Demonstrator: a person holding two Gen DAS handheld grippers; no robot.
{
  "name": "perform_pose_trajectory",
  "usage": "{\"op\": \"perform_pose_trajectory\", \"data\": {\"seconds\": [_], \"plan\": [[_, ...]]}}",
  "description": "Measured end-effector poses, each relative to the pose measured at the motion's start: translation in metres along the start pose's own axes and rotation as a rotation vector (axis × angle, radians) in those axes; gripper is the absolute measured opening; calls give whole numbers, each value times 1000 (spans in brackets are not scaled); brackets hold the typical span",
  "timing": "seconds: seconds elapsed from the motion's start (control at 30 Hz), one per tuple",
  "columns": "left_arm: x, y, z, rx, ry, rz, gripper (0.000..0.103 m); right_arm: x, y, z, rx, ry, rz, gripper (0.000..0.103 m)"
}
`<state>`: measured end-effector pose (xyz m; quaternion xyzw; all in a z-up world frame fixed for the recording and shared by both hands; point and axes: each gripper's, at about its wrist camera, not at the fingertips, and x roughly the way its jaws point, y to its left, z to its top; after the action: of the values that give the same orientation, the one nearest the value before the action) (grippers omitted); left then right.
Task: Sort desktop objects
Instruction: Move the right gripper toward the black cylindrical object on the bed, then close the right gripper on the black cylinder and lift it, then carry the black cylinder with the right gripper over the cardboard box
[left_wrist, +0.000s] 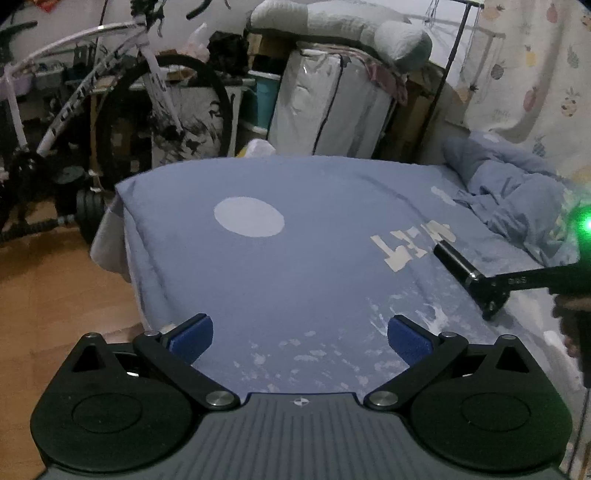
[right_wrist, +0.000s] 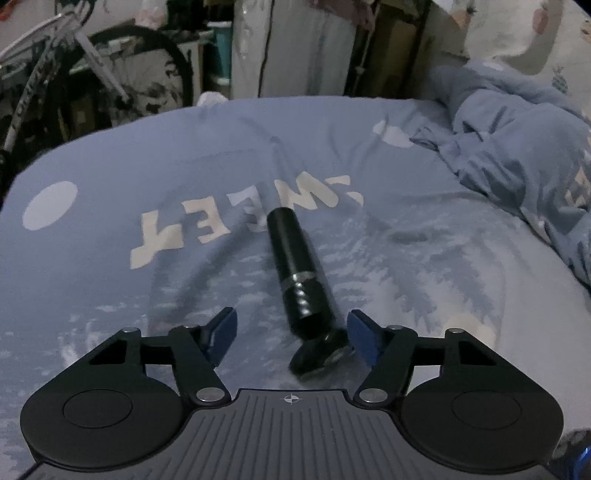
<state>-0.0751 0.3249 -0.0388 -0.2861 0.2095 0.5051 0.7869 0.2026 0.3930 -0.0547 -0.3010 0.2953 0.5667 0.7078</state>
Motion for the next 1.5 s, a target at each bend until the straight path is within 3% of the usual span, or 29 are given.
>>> {"op": "perform_pose_trajectory", "data": {"seconds": [0.2, 0.3, 0.57, 0.7, 0.8, 1.1, 1.5], "plan": [[2, -1, -4, 6, 2, -11, 103, 29, -9, 7, -9, 32, 5, 69], [1, -3, -6, 21, -6, -21, 103, 43, -12, 8, -17, 57, 5, 59], [4, -3, -9, 18, 6, -35, 103, 62, -20, 8, 1, 67, 37, 56], [5, -4, -10, 20, 13, -40, 103, 66, -19, 9, 2, 69, 58, 44], [5, -6, -11, 21, 16, -47, 103, 66, -16, 10, -2, 70, 51, 42], [3, -12, -15, 23, 28, -73, 103, 51, -3, 0, 29, 81, 30, 38], [-17, -29, -15, 61, -14, -137, 103, -16, 1, -23, 190, 29, -6, 38]]}}
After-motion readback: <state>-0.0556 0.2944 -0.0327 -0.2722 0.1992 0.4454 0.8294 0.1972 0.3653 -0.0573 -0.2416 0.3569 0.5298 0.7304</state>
